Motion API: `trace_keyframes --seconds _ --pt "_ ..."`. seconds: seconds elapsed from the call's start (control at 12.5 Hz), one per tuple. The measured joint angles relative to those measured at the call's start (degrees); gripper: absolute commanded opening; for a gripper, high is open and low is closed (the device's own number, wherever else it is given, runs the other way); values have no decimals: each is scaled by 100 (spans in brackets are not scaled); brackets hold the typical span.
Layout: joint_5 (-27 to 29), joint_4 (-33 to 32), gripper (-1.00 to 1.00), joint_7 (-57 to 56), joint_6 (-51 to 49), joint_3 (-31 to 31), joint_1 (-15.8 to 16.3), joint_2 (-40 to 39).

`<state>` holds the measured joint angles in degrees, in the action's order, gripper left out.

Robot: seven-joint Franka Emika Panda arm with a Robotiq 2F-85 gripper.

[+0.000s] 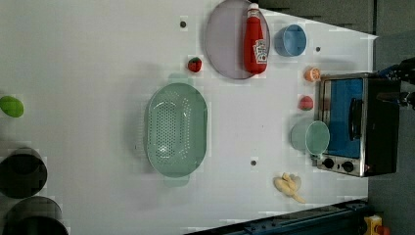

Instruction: Drag strainer left to right.

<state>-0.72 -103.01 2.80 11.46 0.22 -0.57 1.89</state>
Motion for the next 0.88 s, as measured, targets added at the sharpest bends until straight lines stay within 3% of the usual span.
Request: trace_keyframes --seconds 0.24,0.56,0.88 --pt "88 -1416 99 4 -1771 -205 26 1897" --pt "121 -1169 100 -15 -1682 -137 -57 3498" --pt "104 -1259 100 114 -859 845 22 3045"
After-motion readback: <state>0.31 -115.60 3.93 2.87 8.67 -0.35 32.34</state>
